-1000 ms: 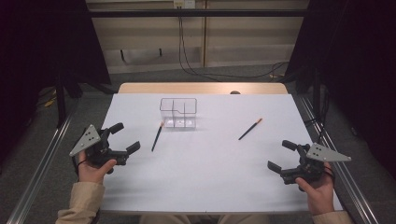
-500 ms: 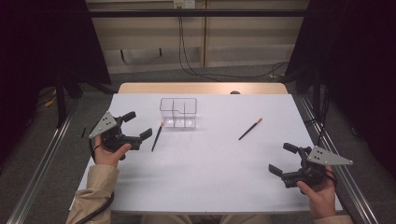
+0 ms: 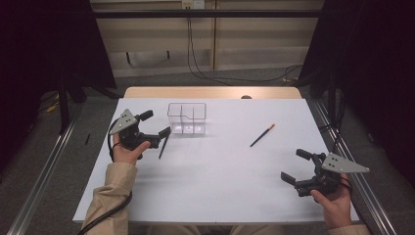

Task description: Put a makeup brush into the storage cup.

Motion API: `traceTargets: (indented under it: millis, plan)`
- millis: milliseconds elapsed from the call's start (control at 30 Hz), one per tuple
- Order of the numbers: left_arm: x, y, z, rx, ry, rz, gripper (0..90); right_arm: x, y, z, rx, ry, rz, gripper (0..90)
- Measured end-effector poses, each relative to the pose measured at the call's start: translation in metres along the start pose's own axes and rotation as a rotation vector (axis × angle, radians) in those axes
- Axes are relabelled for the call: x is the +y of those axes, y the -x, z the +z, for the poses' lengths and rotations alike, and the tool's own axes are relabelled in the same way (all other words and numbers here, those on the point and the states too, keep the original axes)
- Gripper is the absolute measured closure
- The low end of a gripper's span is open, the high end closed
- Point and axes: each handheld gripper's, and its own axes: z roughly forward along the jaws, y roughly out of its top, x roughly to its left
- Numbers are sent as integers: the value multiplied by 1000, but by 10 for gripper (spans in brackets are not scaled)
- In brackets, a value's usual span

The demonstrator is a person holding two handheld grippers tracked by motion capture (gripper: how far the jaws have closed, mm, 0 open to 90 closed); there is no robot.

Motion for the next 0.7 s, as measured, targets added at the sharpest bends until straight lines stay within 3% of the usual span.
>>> traceTargets:
  millis: [333,533,700]
  plan:
    - [-4,-5,8,6,-17,-11,1,1,0,1,6,0,-3,0]
    - [-6,-7,13,23,-87,-9,1,1,0,1,7,1,-5,0]
    - [-5,-10,15,32,-147,-31,1,1,-1,2,12,-2,-6,0]
